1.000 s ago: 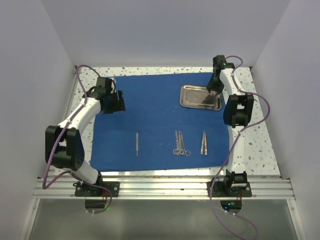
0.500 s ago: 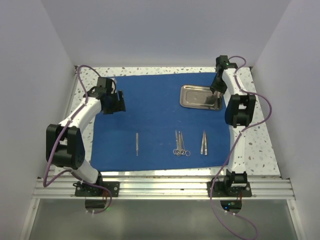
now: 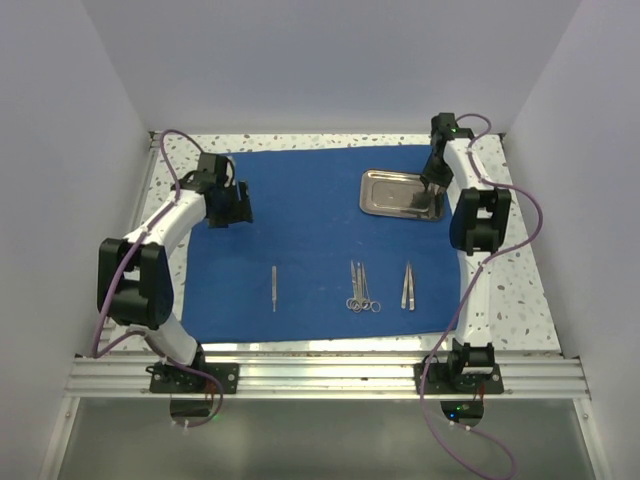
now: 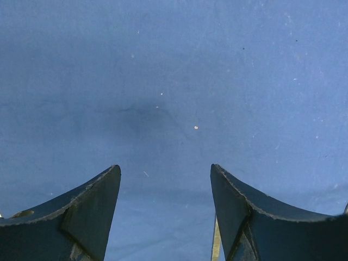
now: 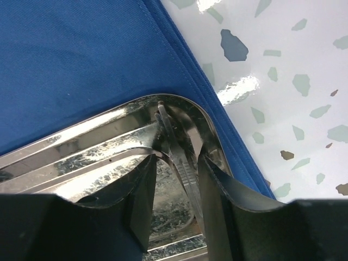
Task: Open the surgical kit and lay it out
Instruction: Pick up the medical item from the container.
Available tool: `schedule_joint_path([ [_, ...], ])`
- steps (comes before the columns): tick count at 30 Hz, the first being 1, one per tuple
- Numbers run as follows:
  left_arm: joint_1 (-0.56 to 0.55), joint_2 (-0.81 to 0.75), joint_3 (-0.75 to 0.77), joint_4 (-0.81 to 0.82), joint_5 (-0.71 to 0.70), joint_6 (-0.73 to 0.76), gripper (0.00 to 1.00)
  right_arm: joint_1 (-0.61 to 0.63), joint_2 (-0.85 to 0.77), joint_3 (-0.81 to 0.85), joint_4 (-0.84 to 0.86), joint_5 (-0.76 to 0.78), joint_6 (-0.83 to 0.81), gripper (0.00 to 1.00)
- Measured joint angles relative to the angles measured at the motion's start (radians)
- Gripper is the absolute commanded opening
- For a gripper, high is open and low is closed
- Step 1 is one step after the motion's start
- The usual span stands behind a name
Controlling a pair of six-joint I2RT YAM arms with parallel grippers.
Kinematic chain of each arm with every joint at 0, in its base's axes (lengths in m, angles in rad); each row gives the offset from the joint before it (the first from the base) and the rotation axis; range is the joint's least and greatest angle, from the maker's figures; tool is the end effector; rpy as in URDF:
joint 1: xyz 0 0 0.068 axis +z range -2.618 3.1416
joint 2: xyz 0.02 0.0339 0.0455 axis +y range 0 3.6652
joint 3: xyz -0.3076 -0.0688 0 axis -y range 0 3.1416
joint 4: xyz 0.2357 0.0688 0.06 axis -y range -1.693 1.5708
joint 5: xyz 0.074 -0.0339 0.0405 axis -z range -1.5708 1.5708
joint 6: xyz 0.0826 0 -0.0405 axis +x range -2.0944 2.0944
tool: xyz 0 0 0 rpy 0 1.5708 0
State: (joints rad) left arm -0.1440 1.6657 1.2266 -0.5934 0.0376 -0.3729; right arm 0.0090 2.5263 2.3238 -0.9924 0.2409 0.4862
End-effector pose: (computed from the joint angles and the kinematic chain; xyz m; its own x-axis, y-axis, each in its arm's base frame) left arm 0.3640 -0.0559 0.2394 -0.8505 -0.2445 -0.4657 -0.1583 0.9633 -0.2168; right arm 0.5709 -0.0146 0.1590 -0.7855 0.4467 -0.4283 0.5043 0.8632 -0.0247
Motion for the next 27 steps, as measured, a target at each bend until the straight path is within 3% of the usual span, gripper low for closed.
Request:
schedule_joint_path([
  [5,0.000,0.010,0.001,-0.001,0.000,0.001,0.70,0.010,0.003,0.000,0.016,0.000,0.000,0.40],
  [13,0.006,0.015,0.017,-0.002,-0.001,0.010,0.71,0.024,0.013,0.008,0.031,-0.004,-0.001,0.29],
  [15,0.009,0.015,0.018,-0.003,-0.001,0.015,0.70,0.024,0.013,0.007,0.034,-0.005,-0.001,0.25],
  [19,0.011,0.015,0.018,-0.005,-0.003,0.018,0.70,0.023,0.013,-0.001,0.042,0.005,-0.012,0.01],
  [27,0.011,0.015,0.018,-0.011,-0.008,0.018,0.70,0.023,-0.002,-0.027,0.047,0.013,-0.030,0.00],
])
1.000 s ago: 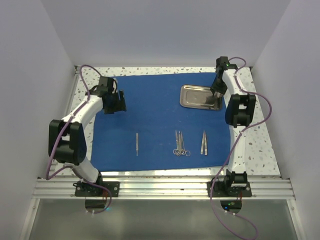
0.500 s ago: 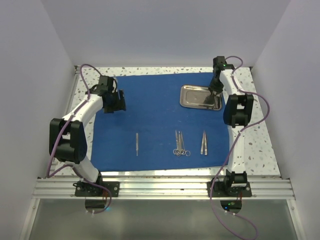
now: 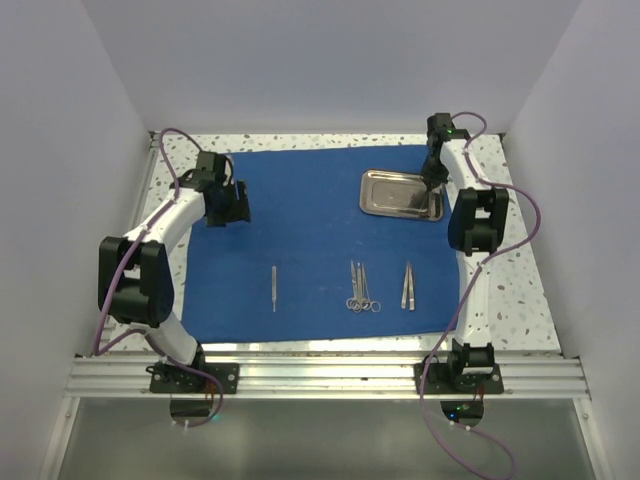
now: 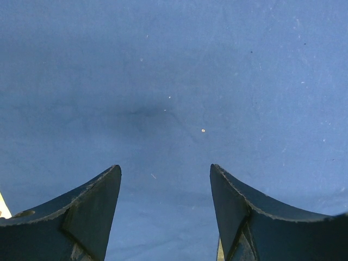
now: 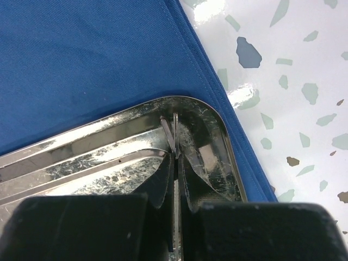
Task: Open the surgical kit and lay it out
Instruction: Pick up the medical item from the container.
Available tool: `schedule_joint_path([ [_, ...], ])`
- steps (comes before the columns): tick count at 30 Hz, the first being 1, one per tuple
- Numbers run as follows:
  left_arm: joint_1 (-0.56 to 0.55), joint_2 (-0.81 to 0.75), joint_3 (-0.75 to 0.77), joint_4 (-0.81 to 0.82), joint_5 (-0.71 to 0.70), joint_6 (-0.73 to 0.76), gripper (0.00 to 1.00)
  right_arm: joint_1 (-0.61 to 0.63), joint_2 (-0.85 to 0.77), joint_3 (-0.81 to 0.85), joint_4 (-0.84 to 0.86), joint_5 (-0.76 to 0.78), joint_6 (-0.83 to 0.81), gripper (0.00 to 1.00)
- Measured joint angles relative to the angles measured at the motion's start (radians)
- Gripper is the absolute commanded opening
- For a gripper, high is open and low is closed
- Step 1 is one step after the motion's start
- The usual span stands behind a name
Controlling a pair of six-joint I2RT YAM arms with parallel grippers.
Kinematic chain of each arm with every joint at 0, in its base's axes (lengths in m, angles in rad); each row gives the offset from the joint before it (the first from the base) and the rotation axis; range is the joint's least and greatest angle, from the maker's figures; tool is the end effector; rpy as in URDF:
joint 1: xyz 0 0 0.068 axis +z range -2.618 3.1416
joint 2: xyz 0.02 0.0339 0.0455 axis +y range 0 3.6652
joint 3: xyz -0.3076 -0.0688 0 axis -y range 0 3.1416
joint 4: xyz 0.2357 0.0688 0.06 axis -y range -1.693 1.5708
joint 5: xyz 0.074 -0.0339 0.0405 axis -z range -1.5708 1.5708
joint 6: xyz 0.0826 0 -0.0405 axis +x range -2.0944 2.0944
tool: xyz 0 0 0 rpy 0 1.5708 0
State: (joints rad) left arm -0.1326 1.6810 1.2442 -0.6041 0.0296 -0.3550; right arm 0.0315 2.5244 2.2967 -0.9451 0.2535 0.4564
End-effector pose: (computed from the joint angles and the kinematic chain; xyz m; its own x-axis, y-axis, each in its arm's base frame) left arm 0.3683 -0.0516 0.2388 -0.8530 -0.2367 -0.4650 -0.1595 0.9668 -0.1996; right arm 0.5740 -0.0026 0.1548 -0.7977 0.4017 -0.4498 0.4659 0.8841 -0.0367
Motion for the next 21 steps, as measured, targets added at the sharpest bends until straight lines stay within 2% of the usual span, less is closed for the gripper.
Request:
schedule_joint_path([
  [8,0.000,0.000,0.000,-0.005,0.001,-0.001,0.70,0.000,-0.022,-0.022,-0.003,-0.010,-0.012,0.00],
  [15,0.000,-0.016,0.000,-0.005,0.001,-0.001,0.71,0.005,-0.092,-0.107,-0.034,-0.069,-0.027,0.00],
  [21,0.000,-0.060,0.000,-0.002,0.001,-0.001,0.72,0.088,-0.215,-0.206,-0.053,-0.143,-0.028,0.00],
])
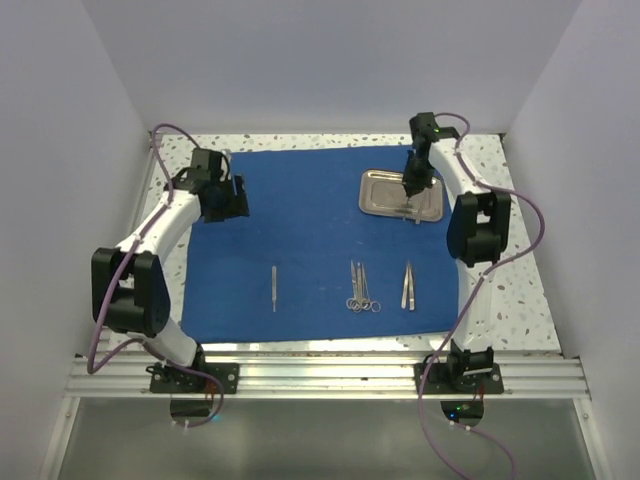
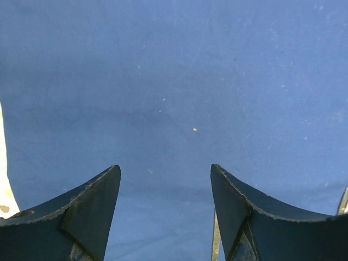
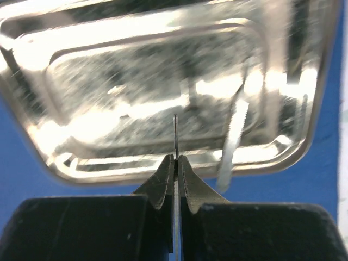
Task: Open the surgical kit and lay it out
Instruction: Pick up the medical item from the container, then place the medical item in the surgical kit.
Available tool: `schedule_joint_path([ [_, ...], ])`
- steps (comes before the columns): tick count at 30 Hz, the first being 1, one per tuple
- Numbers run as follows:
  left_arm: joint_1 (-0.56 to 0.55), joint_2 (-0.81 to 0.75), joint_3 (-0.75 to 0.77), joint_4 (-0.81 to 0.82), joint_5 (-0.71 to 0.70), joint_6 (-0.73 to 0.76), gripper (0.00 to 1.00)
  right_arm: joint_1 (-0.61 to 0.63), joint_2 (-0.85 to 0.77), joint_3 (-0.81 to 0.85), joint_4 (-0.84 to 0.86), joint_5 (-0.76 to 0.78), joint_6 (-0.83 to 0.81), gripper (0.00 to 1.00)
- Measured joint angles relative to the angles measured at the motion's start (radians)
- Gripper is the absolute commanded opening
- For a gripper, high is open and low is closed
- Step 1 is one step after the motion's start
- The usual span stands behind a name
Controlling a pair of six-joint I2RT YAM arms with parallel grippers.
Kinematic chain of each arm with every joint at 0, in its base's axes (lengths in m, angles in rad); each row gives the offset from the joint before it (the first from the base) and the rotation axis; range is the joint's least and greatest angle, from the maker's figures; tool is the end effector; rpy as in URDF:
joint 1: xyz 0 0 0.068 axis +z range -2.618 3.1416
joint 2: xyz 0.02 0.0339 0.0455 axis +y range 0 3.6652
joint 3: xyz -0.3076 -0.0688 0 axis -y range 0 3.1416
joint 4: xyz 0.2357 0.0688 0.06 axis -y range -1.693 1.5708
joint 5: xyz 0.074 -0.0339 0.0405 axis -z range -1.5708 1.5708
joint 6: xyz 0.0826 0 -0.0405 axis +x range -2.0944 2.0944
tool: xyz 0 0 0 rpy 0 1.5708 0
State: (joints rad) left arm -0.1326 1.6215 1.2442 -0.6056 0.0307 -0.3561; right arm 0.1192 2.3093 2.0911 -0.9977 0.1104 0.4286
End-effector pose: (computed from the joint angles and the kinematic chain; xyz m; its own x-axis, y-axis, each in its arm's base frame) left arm 0.3601 -0.0506 0.2594 -0.8250 -0.2415 -0.5109 -0.1479 0.9648 -0.2173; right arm 0.5218 0.0533 0.2021 -0.8801 0.3106 -0.3590 0.3140 0.9481 0.0505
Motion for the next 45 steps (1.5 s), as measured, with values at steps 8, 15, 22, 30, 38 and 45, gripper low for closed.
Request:
schedule_joint_path([
  [8,0.001,-0.063,-0.008,0.032,0.019,-0.003,0.72,0.220,-0.203,-0.159,0.014,-0.076,0.024,0.00],
  [15,0.001,-0.124,-0.059,0.060,0.034,-0.010,0.77,0.463,-0.256,-0.349,0.095,-0.175,0.098,0.00],
  [22,0.001,-0.192,-0.098,0.068,0.037,-0.020,1.00,0.682,-0.253,-0.401,0.181,-0.278,0.186,0.00],
  [30,0.001,-0.248,-0.130,0.066,0.031,-0.030,1.00,0.745,-0.140,-0.322,0.235,-0.346,0.236,0.00],
  [38,0.002,-0.323,-0.176,0.089,-0.063,-0.068,1.00,0.751,-0.042,-0.259,0.232,-0.391,0.250,0.81],
  [45,0.016,-0.297,-0.172,0.089,-0.045,-0.082,1.00,0.760,-0.026,-0.139,0.202,-0.415,0.235,0.82],
])
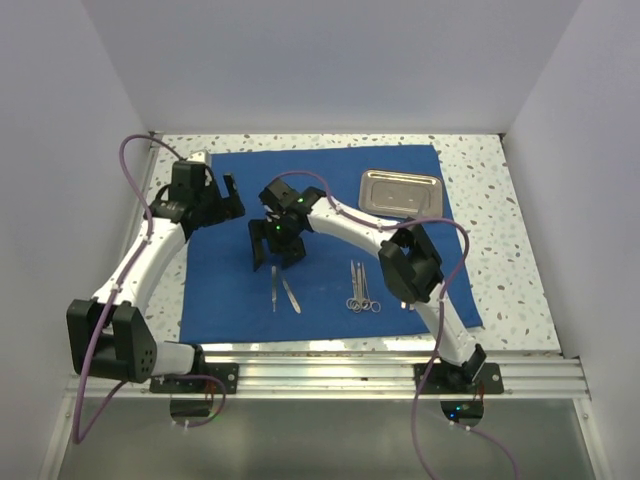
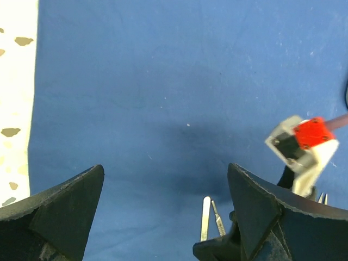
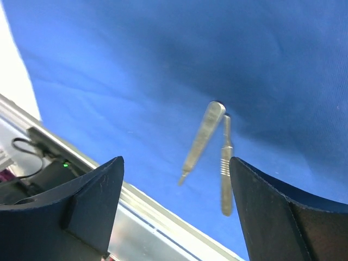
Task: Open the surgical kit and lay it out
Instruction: Place the medical item in the surgical kit, then pick up the medical item from the container.
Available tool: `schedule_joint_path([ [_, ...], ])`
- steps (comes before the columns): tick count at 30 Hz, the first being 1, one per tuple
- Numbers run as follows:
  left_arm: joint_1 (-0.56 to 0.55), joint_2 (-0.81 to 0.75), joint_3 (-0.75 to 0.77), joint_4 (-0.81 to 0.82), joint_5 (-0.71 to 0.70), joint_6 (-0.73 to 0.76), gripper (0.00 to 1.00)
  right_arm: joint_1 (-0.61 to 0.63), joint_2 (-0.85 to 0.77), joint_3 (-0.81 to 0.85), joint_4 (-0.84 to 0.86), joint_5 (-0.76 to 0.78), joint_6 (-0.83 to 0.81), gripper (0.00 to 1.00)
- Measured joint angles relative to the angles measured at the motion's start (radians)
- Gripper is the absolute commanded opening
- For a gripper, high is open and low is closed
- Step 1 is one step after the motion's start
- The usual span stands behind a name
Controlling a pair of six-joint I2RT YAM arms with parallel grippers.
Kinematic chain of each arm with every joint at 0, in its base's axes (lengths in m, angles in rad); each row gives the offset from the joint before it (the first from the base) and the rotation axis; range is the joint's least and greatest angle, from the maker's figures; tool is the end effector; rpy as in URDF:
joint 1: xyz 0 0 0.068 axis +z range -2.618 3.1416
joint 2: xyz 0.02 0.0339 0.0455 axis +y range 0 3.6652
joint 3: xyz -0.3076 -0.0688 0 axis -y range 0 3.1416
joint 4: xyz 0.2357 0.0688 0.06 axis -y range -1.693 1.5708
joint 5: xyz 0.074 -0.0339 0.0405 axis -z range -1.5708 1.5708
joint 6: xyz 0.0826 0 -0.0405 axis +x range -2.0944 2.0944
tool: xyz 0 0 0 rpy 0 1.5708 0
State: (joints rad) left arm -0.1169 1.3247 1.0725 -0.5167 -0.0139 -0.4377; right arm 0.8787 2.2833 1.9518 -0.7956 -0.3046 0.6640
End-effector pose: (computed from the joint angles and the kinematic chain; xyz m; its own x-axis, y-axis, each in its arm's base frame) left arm 0.2989 -0.0339 0.3022 -0.6707 -0.3480 -0.6550 -0.1961 0.9349 -0.2959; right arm 0.3186 0.4231 0.1883 -0.9572 -0.2335 -0.1711 -0.2879 0.8299 0.4779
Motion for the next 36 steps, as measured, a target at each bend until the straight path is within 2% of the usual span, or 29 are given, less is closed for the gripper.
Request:
schedule_joint_path([
  [4,0.000,0.026,0.014,-0.010,0.018,0.003,1.00,-0.015,-0.002,0.061,-0.031,0.023,-0.030,0.84],
  [7,0.000,0.023,0.017,-0.008,0.030,0.004,1.00,-0.091,-0.040,0.033,-0.041,0.029,-0.045,0.82],
  [11,0.000,0.023,0.018,-0.011,0.036,0.004,0.99,-0.338,-0.063,0.032,-0.077,0.107,-0.103,0.80],
  [15,0.000,0.026,0.024,-0.017,0.037,0.003,0.99,-0.593,-0.035,0.136,-0.165,0.243,-0.182,0.80],
  [18,0.000,0.043,0.038,-0.018,0.037,0.002,0.98,-0.688,0.003,0.248,-0.231,0.333,-0.229,0.79],
  [26,0.000,0.080,0.059,-0.023,0.037,-0.016,0.96,-0.706,0.055,0.288,-0.324,0.434,-0.279,0.78],
  [36,0.000,0.121,0.083,-0.024,0.051,-0.024,0.96,-0.737,0.074,0.195,-0.345,0.499,-0.283,0.77],
])
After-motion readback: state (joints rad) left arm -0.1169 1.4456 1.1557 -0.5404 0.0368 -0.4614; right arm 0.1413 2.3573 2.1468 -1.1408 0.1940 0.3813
